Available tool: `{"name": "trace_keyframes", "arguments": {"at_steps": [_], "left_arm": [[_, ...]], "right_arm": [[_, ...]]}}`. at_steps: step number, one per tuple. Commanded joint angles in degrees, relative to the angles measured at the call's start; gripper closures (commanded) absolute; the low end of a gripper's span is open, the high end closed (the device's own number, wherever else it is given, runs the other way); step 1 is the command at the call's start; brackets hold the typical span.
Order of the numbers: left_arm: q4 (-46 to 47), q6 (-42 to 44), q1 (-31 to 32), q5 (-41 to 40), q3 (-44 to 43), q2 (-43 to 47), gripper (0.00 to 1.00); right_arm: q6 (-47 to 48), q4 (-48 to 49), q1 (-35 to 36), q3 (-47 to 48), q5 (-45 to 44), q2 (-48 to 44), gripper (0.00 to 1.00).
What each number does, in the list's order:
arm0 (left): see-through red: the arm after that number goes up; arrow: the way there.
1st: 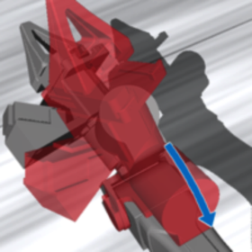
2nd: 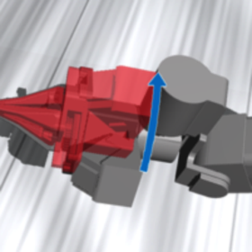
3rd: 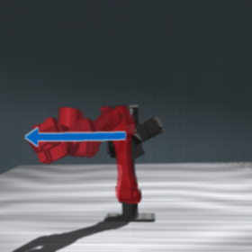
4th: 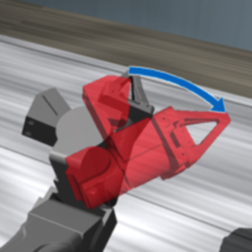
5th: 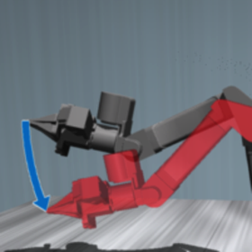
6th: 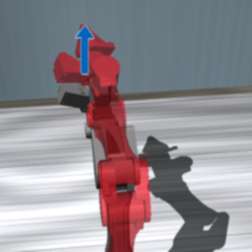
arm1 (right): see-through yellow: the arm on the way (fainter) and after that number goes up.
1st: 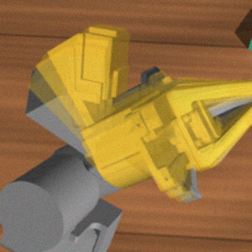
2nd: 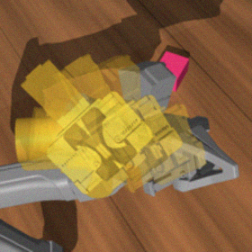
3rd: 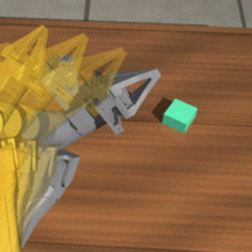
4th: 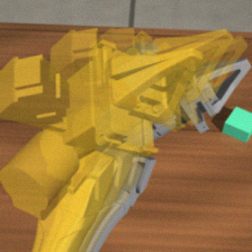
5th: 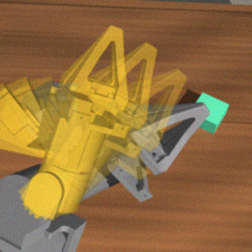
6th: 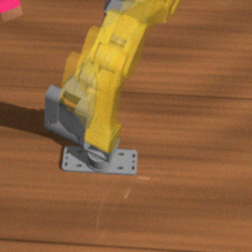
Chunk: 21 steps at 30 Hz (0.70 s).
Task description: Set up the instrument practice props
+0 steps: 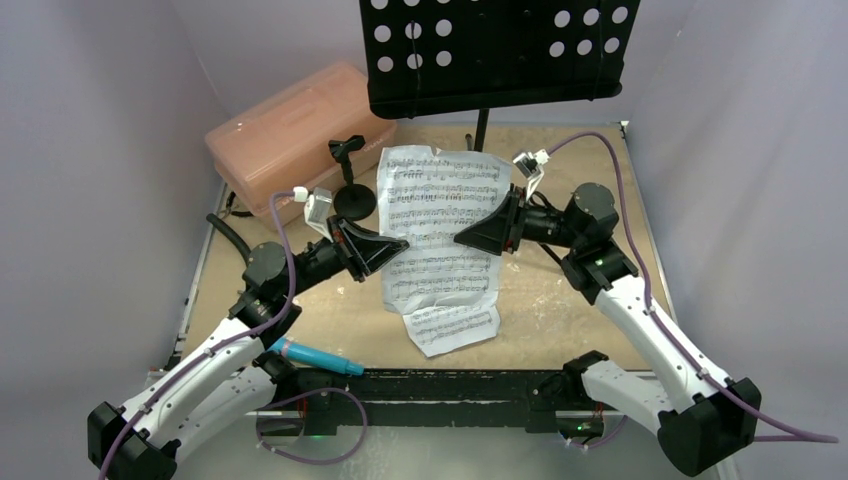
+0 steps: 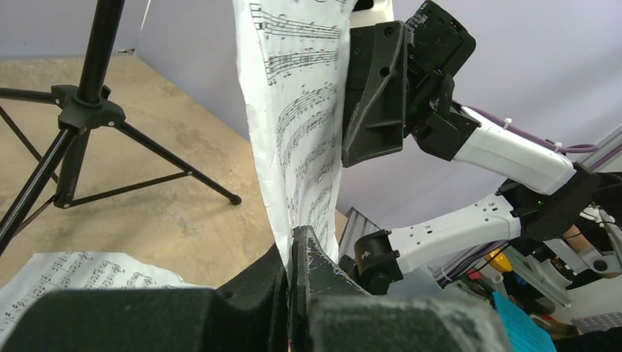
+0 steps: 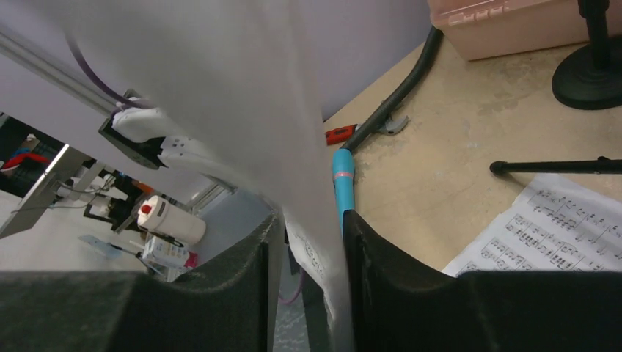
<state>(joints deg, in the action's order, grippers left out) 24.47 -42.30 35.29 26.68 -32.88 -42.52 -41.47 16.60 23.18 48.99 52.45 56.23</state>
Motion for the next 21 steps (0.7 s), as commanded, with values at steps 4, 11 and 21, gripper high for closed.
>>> {"name": "trace_keyframes", "arguments": {"at_steps": [4, 11, 21], "left_arm": [[-0.9, 3.1, 0.2, -1.2, -1.6, -0.7, 1.00], [-4.3, 6.3, 0.2, -3.4, -3.9, -1.7, 0.99], [-9.3, 9.3, 0.2, -5.4, -7.3, -2.8, 0.71]], "right_arm": [[0.9, 1.5, -0.1, 4.4, 1.7, -1.3, 0.72], [1.4, 1.4, -0.2, 5.1, 3.0, -1.2, 0.89], [6.9, -5.0, -0.2, 7.1, 2.6, -1.9, 1.00]]}}
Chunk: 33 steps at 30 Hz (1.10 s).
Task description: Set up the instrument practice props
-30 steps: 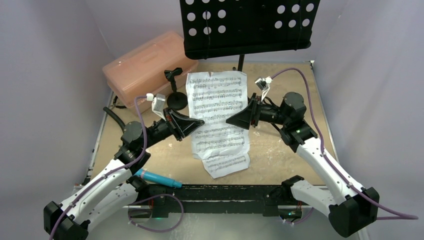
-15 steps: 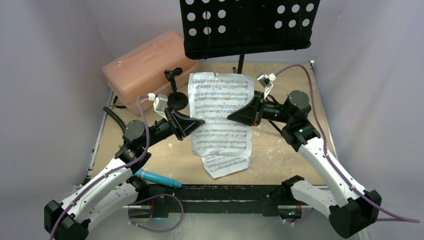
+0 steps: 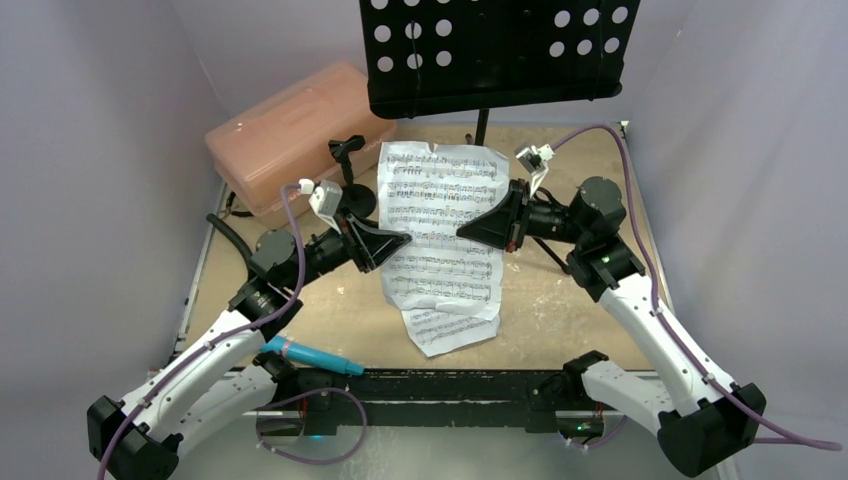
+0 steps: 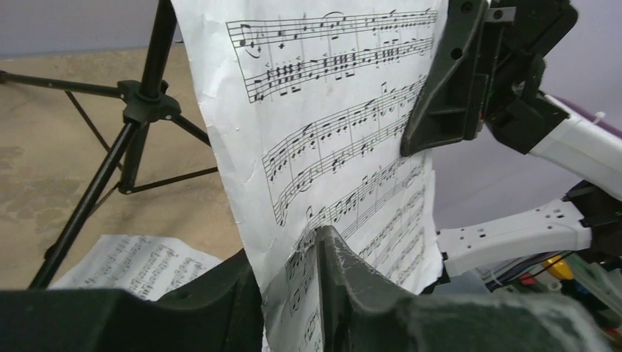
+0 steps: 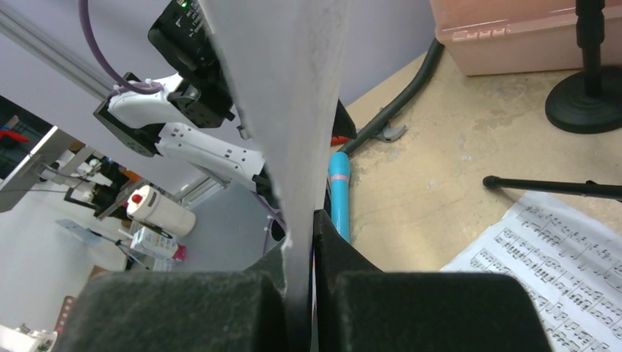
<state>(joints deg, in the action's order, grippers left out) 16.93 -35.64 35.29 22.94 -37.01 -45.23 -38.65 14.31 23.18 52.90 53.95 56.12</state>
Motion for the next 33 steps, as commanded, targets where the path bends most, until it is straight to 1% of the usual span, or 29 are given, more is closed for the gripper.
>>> {"name": "trace_keyframes", "arguments": {"at_steps": [1, 3, 4, 7, 11, 12, 13, 16, 19, 22, 26, 29, 33], "left_arm": [[-2.7, 3.0, 0.2, -2.2, -3.4, 0.0, 0.65], [-4.6, 2.9, 0.1, -4.0, -3.4, 0.3, 0.52], [-4.9, 2.7, 0.1, -4.5, -3.5, 0.4, 0.48], [-6.3, 2.9, 0.2, -4.2, -4.5, 0.3, 0.42], [-9.2, 3.9, 0.2, -4.7, -6.0, 0.0, 0.34], [-9.7, 4.0, 0.1, -4.8, -6.3, -0.2, 0.27], [-10.3, 4.3, 0.1, -4.6, -6.8, -0.4, 0.25], [-12.6, 6.4, 0.1, -3.0, -8.8, -1.2, 0.23], [-10.5, 7.5, 0.1, 0.5, -8.2, -1.3, 0.24], [-6.7, 8.0, 0.1, 4.8, -7.6, -1.5, 0.26], [-2.7, 7.8, 0.2, 8.8, -8.3, -2.5, 0.27], [0.6, 6.2, 0.2, 11.9, -9.7, -4.2, 0.27], [2.5, 3.4, 0.2, 15.2, -12.5, -7.2, 0.29]], "right_arm": [[4.5, -3.6, -0.2, 3.3, 1.0, -1.9, 1.00], [6.5, -5.7, -0.1, 3.9, 0.6, -2.2, 1.00], [7.3, -6.8, -0.1, 4.1, 0.3, -2.4, 1.00], [8.4, -7.7, -0.1, 4.1, -0.8, -3.3, 1.00], [8.9, -6.3, -0.1, 4.0, -4.7, -5.3, 1.00], [9.6, -5.7, -0.1, 4.1, -6.3, -6.3, 1.00], [10.1, -5.5, -0.1, 3.9, -7.7, -7.0, 1.00], [10.5, -2.2, -0.2, 1.8, -9.6, -9.7, 1.00], [11.1, 0.5, -0.1, 0.8, -10.8, -11.8, 1.00], [12.7, 0.5, -0.1, 0.7, -10.0, -13.0, 1.00], [15.7, -0.8, -0.1, 1.6, -6.3, -12.8, 1.00], [17.9, -3.2, -0.1, 2.8, -4.4, -12.0, 1.00], [19.8, -4.4, -0.1, 3.6, -3.9, -10.8, 1.00]]}}
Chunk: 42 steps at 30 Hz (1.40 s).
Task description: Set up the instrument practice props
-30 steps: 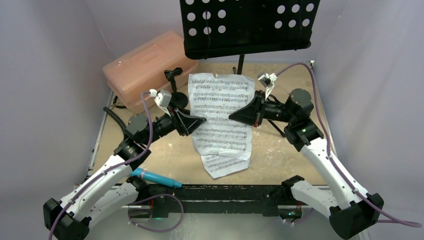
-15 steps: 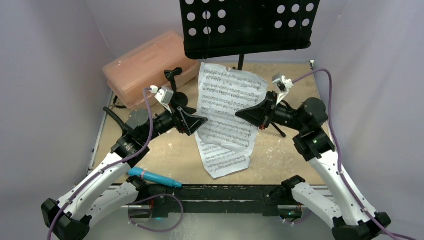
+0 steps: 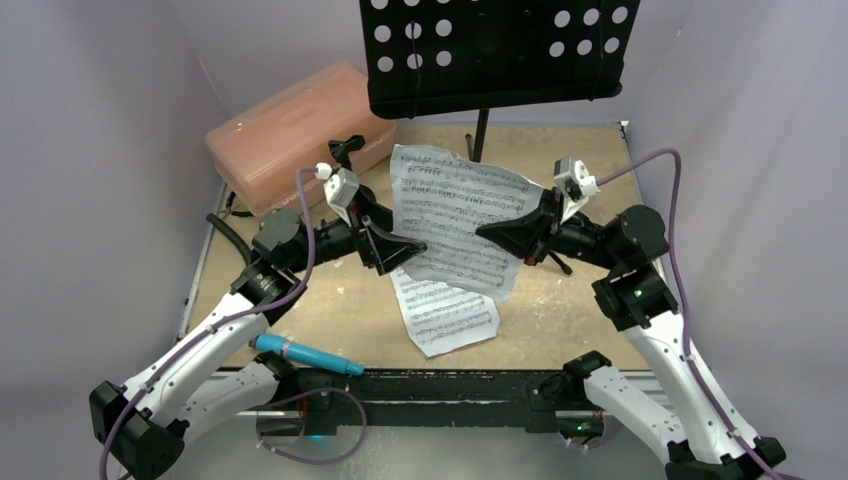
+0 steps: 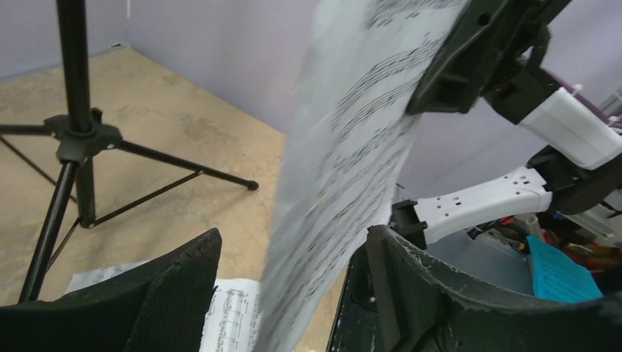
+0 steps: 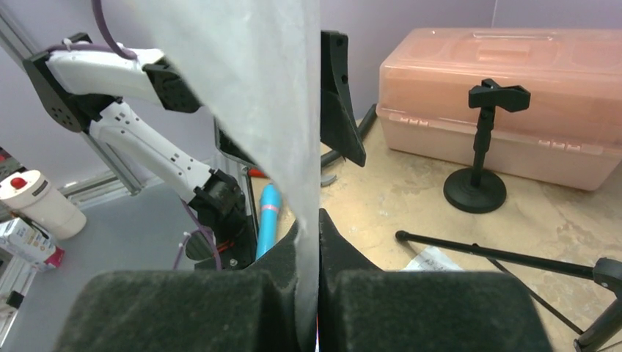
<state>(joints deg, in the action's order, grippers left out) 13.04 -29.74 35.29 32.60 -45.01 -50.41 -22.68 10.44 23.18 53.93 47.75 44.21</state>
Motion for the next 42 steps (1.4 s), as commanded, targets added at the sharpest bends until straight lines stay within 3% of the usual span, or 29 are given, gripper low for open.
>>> {"name": "trace_keyframes", "arguments": {"at_steps": [1, 9, 16, 23, 25, 28, 34, 42], "left_arm": [[7.1, -3.2, 0.2, 6.2, -5.1, -2.9, 0.30], [11.4, -8.7, 0.2, 9.9, -7.9, -7.7, 0.51], [11.7, -8.4, 0.2, 9.3, -6.8, -6.9, 0.70], [9.9, -7.5, 0.2, 7.5, -5.8, -6.2, 0.98], [7.8, -6.7, 0.2, 6.6, -5.8, -5.4, 1.00], [4.8, -5.5, 0.2, 4.4, -4.6, -3.7, 1.00], [3.2, -5.1, 0.2, -1.0, -0.4, 0.8, 1.00], [0.1, -4.1, 0.1, -5.0, 3.2, 3.9, 1.00]], "right_arm": [[4.2, -0.9, -0.1, 3.0, 2.1, 1.3, 1.00], [3.6, 0.6, -0.1, 3.7, 2.6, 3.2, 1.00], [3.6, 0.4, -0.1, 3.1, 1.1, 2.9, 1.00], [2.7, -0.8, -0.1, 3.4, -1.3, 3.5, 1.00], [3.1, -1.5, -0.1, 3.5, -2.2, 3.7, 1.00], [2.6, -1.2, -0.1, 3.4, -4.0, 3.7, 0.92], [3.2, -2.4, -0.1, 3.4, -6.1, 3.2, 0.60], [4.9, -6.3, -0.1, 4.8, -12.6, 1.8, 0.38]]}}
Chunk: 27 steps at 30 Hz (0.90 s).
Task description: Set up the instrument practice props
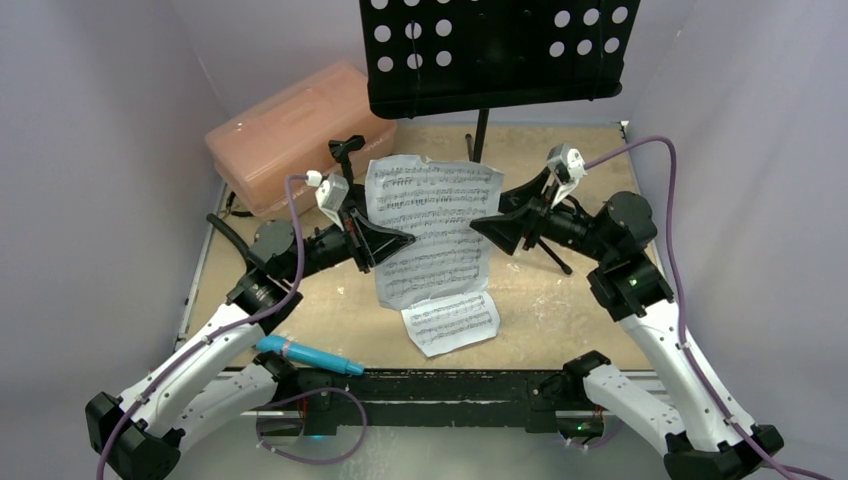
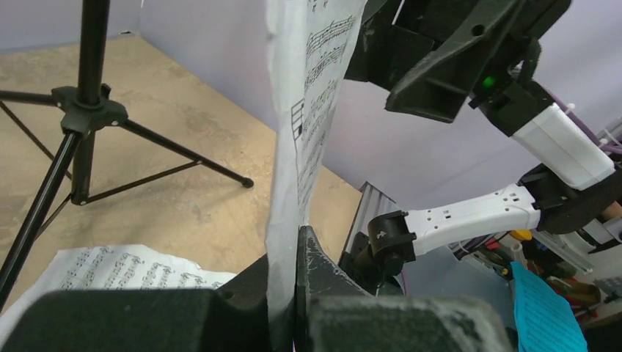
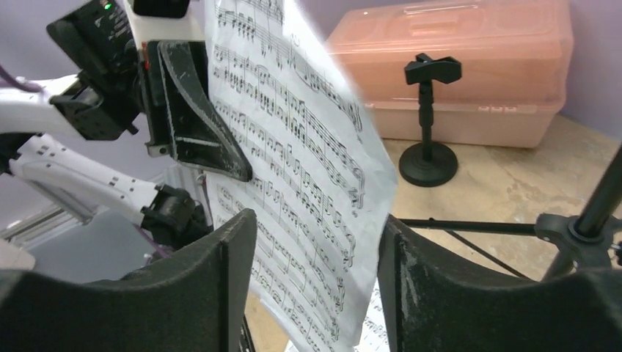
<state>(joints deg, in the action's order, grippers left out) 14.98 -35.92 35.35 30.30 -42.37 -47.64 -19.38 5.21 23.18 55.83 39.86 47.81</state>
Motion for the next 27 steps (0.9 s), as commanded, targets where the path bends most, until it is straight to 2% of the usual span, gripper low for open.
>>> {"name": "trace_keyframes", "arguments": {"at_steps": [1, 4, 12, 19, 27], "left_arm": [[-2.7, 2.7, 0.1, -2.8, 0.7, 1.3, 1.00], [-2.9, 3.8, 0.1, -2.4, 1.4, 1.6, 1.00], [-7.3, 9.5, 0.1, -0.2, -3.1, 0.0, 1.00], [-11.4, 12.6, 0.1, 2.1, -10.5, -3.0, 1.00], [-10.9, 10.9, 0.1, 0.3, -20.6, -7.0, 1.00]], "right_arm": [[1.3, -1.3, -0.1, 2.9, -5.5, -2.0, 0.34], [1.6, -3.8, 0.0, 4.8, -6.0, -1.7, 0.29], [0.9, -7.3, -0.1, 8.7, -10.4, -1.2, 0.25], [1.7, -8.6, -0.1, 14.6, -13.1, 1.1, 0.24], [1.3, -8.6, -0.1, 24.8, -17.1, 4.8, 0.24]]}}
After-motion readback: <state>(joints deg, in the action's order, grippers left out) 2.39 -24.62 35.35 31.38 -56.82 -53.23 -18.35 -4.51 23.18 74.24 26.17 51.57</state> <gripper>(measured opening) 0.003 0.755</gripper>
